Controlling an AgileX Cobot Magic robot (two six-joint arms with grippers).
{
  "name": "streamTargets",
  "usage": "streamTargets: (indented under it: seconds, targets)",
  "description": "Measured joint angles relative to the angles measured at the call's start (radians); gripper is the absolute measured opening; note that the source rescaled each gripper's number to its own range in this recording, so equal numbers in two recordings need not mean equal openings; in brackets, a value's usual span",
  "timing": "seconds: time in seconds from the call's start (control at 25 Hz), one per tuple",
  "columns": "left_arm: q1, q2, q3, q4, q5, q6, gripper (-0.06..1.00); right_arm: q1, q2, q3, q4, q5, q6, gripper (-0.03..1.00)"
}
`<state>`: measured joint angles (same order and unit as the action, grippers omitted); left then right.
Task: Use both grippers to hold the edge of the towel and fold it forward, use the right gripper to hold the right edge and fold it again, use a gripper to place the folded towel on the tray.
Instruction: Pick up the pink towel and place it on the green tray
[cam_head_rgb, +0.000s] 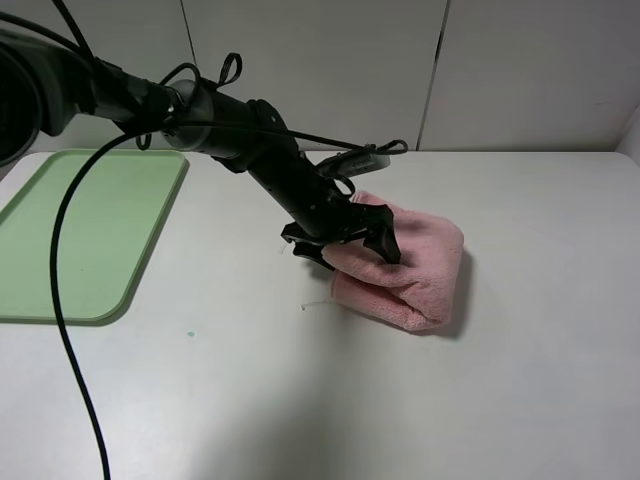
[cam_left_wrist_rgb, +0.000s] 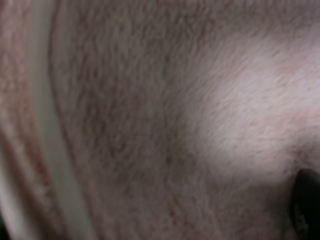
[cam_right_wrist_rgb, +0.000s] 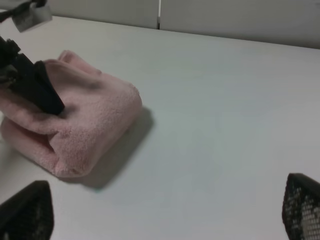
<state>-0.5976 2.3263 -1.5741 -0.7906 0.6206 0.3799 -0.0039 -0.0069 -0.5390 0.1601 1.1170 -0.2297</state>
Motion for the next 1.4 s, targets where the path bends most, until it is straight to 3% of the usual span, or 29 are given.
streamTargets:
  seconds: [0.28, 0.52, 0.68, 0.92, 1.4]
  targets:
    - [-0.021, 0.021, -0.013, -0.012, -0.009, 0.004, 0.88, 0.0, -0.001, 0.0, -0.002, 0.0, 0.0, 1.0]
    - [-0.024, 0.027, -0.013, -0.011, -0.019, 0.005, 0.73, 0.0, -0.001, 0.0, -0.003, 0.0, 0.0, 1.0]
    - [-0.024, 0.034, -0.012, -0.011, -0.026, 0.005, 0.56, 0.0, -0.001, 0.0, -0.003, 0.0, 0.0, 1.0]
    - [-0.024, 0.045, -0.011, -0.008, -0.031, 0.005, 0.19, 0.0, -0.001, 0.0, -0.003, 0.0, 0.0, 1.0]
    - [-0.024, 0.044, -0.01, 0.001, -0.033, 0.004, 0.17, 0.0, -0.001, 0.0, -0.003, 0.0, 0.0, 1.0]
